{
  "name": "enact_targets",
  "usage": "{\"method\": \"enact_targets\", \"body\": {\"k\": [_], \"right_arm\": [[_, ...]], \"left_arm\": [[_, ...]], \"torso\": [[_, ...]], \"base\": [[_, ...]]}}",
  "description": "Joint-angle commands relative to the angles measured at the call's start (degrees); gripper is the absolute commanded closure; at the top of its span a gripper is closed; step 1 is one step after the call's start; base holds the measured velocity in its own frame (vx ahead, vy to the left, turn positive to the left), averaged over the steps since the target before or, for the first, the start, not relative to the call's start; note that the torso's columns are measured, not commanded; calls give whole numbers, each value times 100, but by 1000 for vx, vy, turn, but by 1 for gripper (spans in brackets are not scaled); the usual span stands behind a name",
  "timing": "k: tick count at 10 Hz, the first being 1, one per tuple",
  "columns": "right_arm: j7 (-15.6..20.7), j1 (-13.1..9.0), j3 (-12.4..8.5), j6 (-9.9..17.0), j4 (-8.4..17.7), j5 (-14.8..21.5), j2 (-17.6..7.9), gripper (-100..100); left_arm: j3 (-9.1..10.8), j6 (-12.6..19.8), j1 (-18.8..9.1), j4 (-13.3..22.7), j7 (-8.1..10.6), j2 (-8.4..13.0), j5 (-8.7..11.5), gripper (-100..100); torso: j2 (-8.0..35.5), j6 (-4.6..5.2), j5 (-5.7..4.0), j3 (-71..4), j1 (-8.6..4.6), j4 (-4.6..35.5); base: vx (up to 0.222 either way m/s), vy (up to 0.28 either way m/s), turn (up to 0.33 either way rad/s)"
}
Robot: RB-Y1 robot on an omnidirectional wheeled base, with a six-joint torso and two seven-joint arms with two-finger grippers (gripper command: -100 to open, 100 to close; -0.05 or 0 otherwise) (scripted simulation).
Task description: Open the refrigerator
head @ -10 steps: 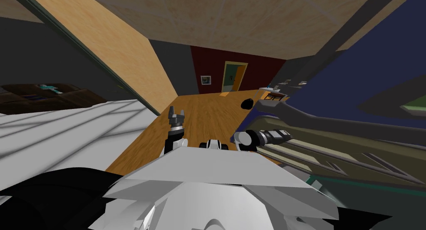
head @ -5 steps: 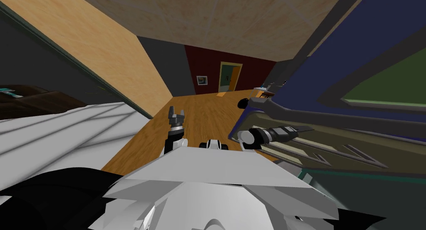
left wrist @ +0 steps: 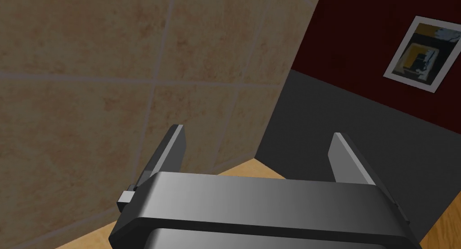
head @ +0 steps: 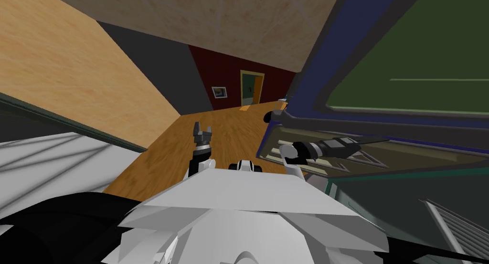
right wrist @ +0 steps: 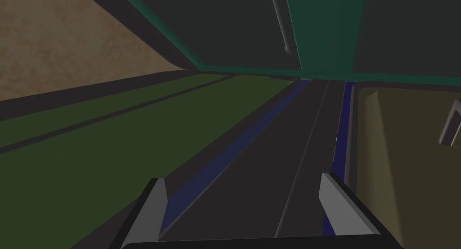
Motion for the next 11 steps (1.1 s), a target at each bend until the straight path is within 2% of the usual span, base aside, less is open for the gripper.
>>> {"method": "enact_targets", "body": {"k": [1, 2, 3, 5, 6, 7, 8, 9, 10, 11], "right_arm": [[150, -335, -411, 63, 102, 22, -130, -100], [238, -523, -615, 90, 160, 46, -188, -100], [238, -539, -692, 90, 160, 46, -188, -100], [422, -951, -1089, 137, 275, 93, -283, -100], [422, -965, -1233, 137, 275, 93, -283, -100], [517, -1184, -1466, 159, 329, 115, -323, -100], [517, -1184, -1521, 159, 329, 115, -323, -100], [614, -1405, -1757, 180, 379, 134, -358, -100], [614, -1405, -1817, 180, 379, 134, -358, -100], [711, -1626, -2035, 200, 425, 152, -391, -100]], "left_arm": [[-1, 0, -2, 0, 0, -1, 0, 0], [-1, 0, -2, 0, 0, -1, 0, 0], [-1, 0, -1, 0, 0, -1, 0, 0], [-1, 0, -1, 0, 0, -1, 0, 0], [0, 0, 0, 0, 0, -1, 0, 0], [-1, 0, -2, 0, 0, -1, 0, 0], [-1, 0, -1, 0, 0, -1, 0, 0], [-2, 0, -3, 0, 0, -1, 0, 0], [-1, 0, -2, 0, 0, -1, 0, 0], [-2, 0, -3, 0, 0, -1, 0, 0]], "torso": [[29, -2, 4, 16, 23, 5], [32, 1, 9, 21, 29, 10], [6, 3, 4, 5, 12, 3], [0, 2, 4, 0, 13, 0], [-19, 2, 3, -11, 16, -6], [8, -4, 5, 2, 21, -1], [22, 4, 4, 14, 12, 6], [32, -4, 4, 20, 20, 8], [15, 4, 4, 10, 14, 5], [21, -2, 3, 11, 16, 4]], "base": [[134, -63, -242], [205, -102, -380], [184, -70, -199], [243, -70, -357], [222, -35, -208], [195, -51, -373], [164, -21, -156], [194, -29, -285], [148, -21, -195], [172, -17, -363]]}}
